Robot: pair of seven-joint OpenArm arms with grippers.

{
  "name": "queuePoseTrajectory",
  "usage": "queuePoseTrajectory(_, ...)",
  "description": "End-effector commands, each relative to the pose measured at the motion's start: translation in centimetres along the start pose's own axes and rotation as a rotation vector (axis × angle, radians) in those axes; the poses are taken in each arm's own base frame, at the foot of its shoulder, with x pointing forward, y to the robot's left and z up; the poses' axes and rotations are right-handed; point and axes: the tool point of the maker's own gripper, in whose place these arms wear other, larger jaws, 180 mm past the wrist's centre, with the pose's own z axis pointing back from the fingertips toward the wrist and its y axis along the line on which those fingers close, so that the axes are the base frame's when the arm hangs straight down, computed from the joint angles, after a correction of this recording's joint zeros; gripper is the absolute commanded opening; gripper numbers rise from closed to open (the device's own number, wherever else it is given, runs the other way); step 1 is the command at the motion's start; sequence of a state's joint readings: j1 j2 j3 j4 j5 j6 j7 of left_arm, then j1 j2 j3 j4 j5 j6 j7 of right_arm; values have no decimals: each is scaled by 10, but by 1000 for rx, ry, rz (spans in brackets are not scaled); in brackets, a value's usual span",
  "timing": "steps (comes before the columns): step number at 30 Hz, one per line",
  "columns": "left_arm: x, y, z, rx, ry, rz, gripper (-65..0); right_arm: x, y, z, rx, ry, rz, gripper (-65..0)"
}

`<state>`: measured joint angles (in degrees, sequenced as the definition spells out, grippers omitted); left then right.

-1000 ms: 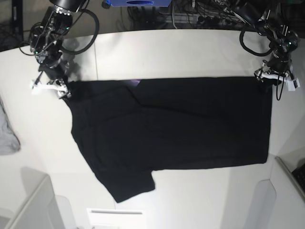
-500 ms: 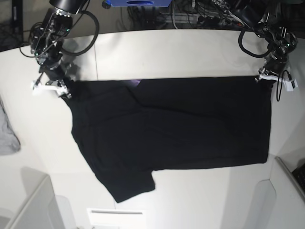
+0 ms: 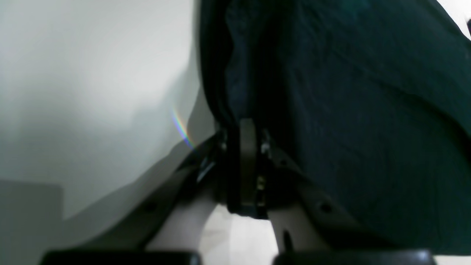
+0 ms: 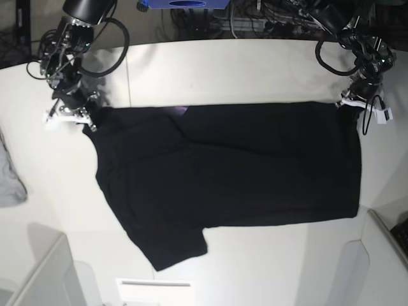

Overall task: Fold the T-shirt properly
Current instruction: 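Lower the shirt edge onto the table and open both grippers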

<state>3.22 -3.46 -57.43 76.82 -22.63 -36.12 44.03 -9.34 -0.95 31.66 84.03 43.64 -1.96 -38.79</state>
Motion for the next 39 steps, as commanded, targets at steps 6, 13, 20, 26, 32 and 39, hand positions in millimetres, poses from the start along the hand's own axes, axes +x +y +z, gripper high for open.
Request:
queuePoseTrajectory(6,-15,22,11,65,87,-48,-650,-6,-13,18,-53,18,50,-650)
queuePoseTrajectory(13,-13,28,28,94,83,-101,-650,-6,-16,35,-59,-1,79,-650)
queuePoseTrajectory(20,-14,36,50,127,85,-157,-650,-9,-23,53,-77,-10,111,-650)
queuePoseTrajectory(26,-33,47,62,148,135,-166,-650,-16,-32,65,-98,-4,126,-650)
queuePoseTrajectory(32,-46,56,72,165,169,-172,-650,-24,-42,71,-120,13,128,-650)
queuePoseTrajectory(39,-56,64,81,181,196,-175,-650,-33,-52,82,-143,28,140,-650)
